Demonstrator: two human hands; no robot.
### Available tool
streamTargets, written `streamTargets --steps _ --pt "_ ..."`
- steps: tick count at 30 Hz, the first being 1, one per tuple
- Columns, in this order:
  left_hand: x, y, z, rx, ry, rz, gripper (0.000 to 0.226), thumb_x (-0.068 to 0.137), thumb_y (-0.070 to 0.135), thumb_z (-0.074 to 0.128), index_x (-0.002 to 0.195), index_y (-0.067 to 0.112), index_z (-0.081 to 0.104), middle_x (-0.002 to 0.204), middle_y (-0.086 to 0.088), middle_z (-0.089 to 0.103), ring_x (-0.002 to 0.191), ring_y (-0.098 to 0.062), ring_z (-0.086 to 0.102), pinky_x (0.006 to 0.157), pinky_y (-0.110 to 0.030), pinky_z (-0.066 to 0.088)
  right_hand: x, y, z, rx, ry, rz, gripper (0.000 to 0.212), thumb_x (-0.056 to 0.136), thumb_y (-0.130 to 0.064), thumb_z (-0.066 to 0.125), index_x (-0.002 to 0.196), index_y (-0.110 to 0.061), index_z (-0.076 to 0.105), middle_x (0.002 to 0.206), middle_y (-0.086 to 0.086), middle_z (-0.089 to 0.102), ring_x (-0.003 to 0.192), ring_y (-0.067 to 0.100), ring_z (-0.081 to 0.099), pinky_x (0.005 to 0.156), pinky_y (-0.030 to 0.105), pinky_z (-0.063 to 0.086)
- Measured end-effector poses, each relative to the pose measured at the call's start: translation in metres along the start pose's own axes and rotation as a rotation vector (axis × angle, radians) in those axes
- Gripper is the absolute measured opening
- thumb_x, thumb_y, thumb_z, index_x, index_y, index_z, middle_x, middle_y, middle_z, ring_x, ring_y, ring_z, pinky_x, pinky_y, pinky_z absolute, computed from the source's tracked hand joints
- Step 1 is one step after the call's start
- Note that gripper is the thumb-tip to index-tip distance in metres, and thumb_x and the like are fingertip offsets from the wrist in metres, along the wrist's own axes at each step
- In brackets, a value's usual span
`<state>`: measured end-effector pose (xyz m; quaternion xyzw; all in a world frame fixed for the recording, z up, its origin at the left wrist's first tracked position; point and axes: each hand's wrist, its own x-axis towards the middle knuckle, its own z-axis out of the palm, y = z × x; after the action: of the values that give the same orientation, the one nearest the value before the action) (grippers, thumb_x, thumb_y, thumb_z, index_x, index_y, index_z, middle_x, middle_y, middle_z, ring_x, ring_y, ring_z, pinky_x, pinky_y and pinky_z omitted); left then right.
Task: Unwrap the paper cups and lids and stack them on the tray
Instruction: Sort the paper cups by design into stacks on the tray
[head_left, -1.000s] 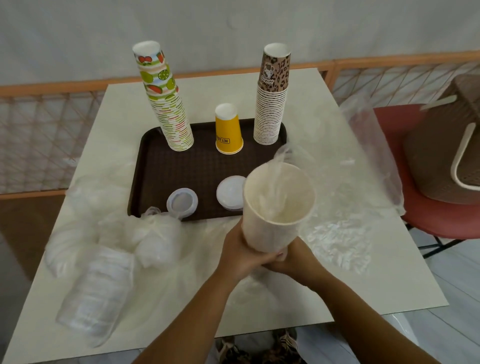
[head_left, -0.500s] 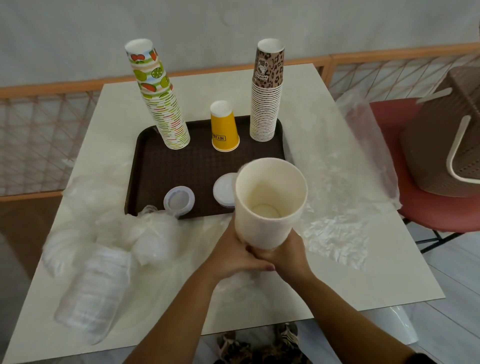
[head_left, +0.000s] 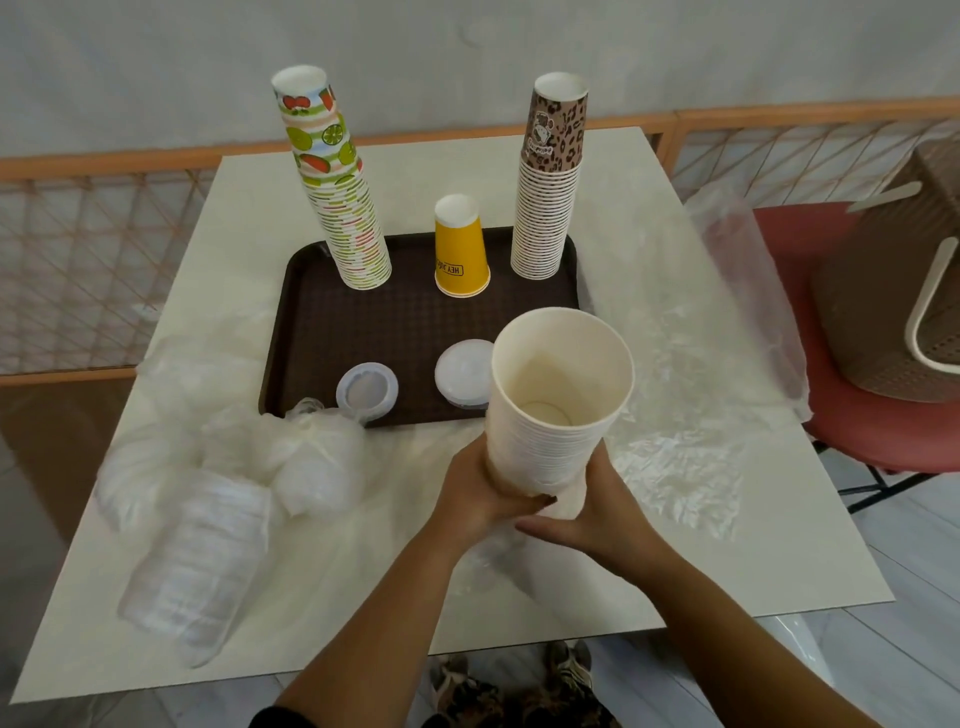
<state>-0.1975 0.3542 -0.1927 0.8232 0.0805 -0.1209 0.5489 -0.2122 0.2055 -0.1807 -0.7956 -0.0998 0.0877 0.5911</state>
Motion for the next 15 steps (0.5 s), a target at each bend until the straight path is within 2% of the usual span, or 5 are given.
streamTargets --steps 3,7,10,13,15 --pt "0.003 -0.005 0.002 -0.021 -0.036 -0.038 0.039 0.073 0.018 0.079 0.103 0.028 0.055 0.103 0.008 0.061 0.101 -0.015 0.058 0.091 -0.029 0.050 0.006 -0.005 0.010 0.002 0.122 0.016 0.104 0.055 -0.027 0.091 0.139 -0.012 0.031 0.130 -0.013 0.048 0.115 -0.011 0.048 0.088 0.003 0.039" --pt "0.003 -0.011 0.005 0.002 -0.086 0.011 0.053 0.072 -0.008 0.074 0.102 0.025 0.046 0.094 0.014 0.052 0.087 -0.003 0.053 0.069 -0.006 0.043 0.013 0.005 0.029 -0.069 0.276 0.135 0.090 0.049 -0.039 0.091 0.127 -0.019 0.051 0.112 -0.013 0.061 0.096 -0.008 0.056 0.075 -0.002 0.042" --pt "0.001 -0.005 0.001 0.106 -0.188 -0.003 0.053 0.071 0.009 0.080 0.115 0.018 0.051 0.105 0.012 0.055 0.100 -0.001 0.053 0.084 -0.013 0.044 0.012 0.020 0.034 -0.086 0.268 0.221 0.081 0.047 -0.049 0.086 0.118 -0.022 0.059 0.102 -0.015 0.063 0.091 -0.005 0.059 0.067 -0.001 0.042" --pt "-0.003 -0.003 -0.015 0.037 -0.256 0.085 0.116 0.052 0.020 0.093 0.145 0.021 0.024 0.138 0.011 0.042 0.125 0.000 0.042 0.092 -0.005 0.040 0.012 0.025 0.031 -0.142 0.236 0.194 0.058 0.063 -0.025 0.086 0.114 -0.016 0.060 0.101 -0.013 0.061 0.096 0.002 0.060 0.067 -0.001 0.041" --pt "-0.011 0.009 -0.022 -0.032 -0.160 0.124 0.123 0.047 0.015 0.093 0.146 0.022 0.021 0.138 0.013 0.041 0.123 0.001 0.043 0.087 0.001 0.038 0.010 0.025 0.029 -0.103 0.239 0.139 0.051 0.069 -0.017 0.082 0.115 -0.016 0.059 0.103 -0.014 0.060 0.097 -0.006 0.060 0.072 -0.001 0.041"
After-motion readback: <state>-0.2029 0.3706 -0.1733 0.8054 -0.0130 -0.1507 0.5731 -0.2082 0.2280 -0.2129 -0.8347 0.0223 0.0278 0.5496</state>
